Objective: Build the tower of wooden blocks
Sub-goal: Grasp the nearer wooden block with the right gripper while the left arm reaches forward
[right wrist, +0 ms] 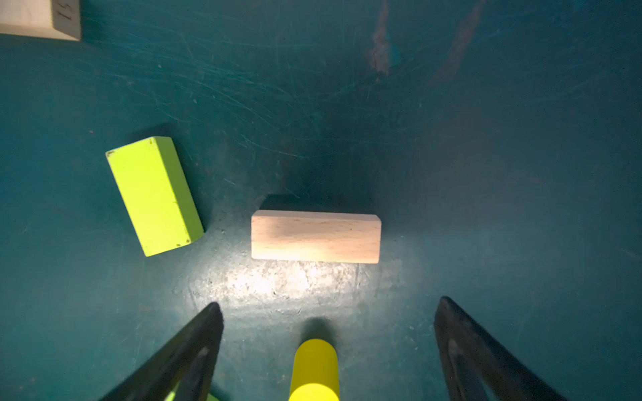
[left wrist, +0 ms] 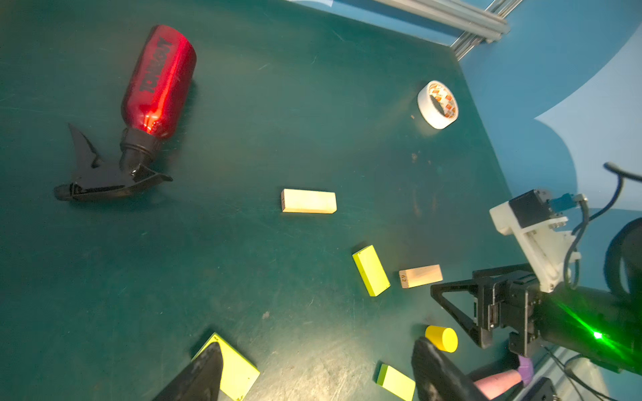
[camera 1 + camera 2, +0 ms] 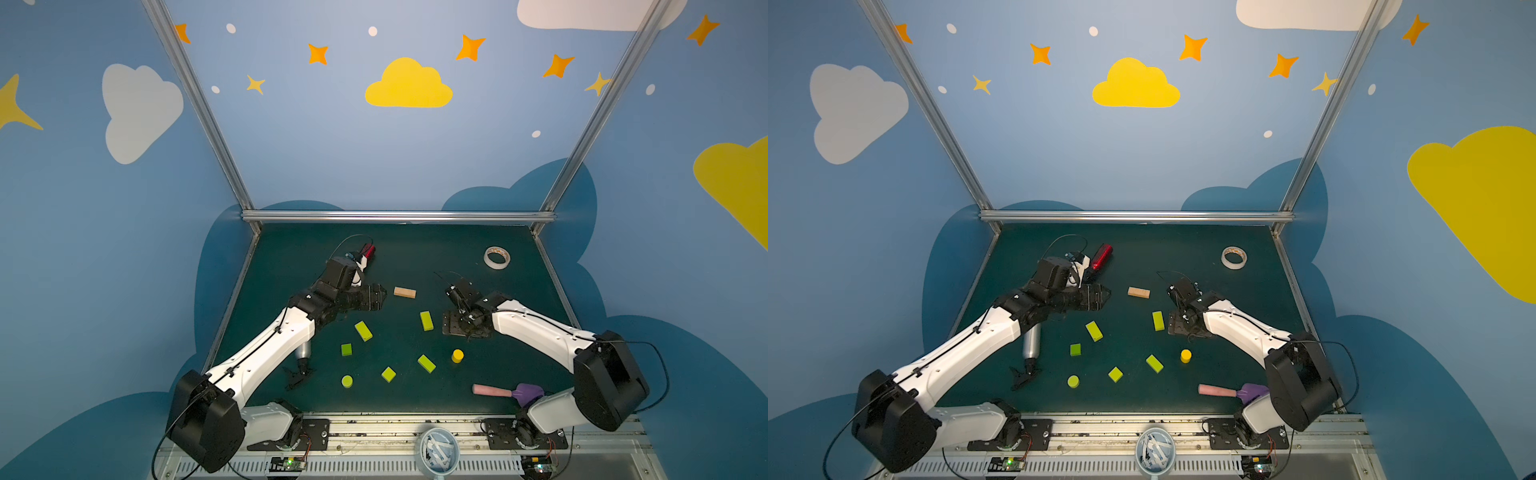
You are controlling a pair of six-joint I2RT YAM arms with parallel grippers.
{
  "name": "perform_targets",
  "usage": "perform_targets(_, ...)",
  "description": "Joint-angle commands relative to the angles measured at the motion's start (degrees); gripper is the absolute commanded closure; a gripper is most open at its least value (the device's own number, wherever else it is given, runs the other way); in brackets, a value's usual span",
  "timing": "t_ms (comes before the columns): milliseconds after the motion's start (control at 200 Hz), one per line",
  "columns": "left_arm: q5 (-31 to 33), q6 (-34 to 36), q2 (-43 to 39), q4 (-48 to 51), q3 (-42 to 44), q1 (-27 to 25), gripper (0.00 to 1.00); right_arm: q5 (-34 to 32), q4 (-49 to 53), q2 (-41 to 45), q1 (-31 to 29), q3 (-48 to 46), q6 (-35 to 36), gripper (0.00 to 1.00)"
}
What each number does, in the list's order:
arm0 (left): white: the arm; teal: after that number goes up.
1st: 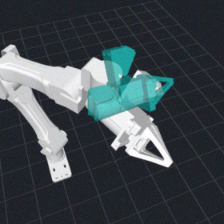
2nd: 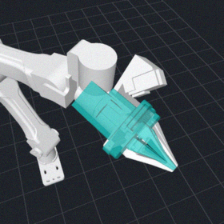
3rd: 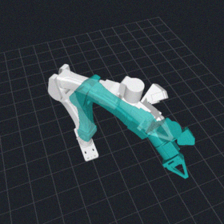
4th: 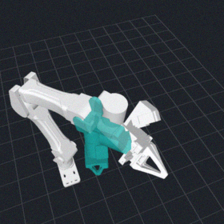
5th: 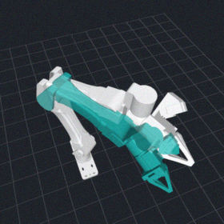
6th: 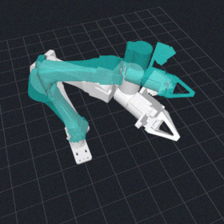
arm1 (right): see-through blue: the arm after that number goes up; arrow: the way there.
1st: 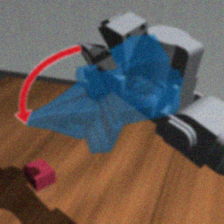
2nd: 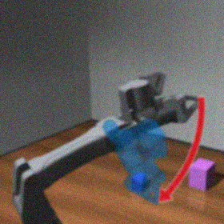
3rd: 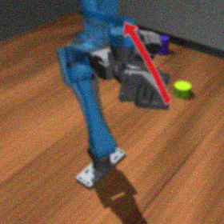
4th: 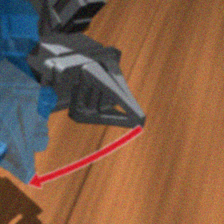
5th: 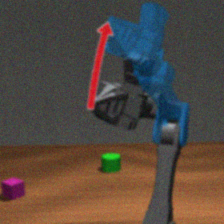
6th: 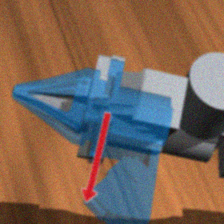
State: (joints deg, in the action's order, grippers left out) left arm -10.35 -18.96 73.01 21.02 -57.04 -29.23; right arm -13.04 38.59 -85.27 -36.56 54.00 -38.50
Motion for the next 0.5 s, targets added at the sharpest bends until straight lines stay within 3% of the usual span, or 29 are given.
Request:
perform_targets(0,3.4,0.8,-0.7,2.5,-0.7,-0.4,0.15,0.6,-1.7,-1.7,-0.1,-0.7,-1.6,0.07)
perform_targets(496,0.6,0.1,0.6,3.0,-1.4,-0.5,0.19,2.1,-3.9,-7.8,2.5,1.0,-1.6,0.07)
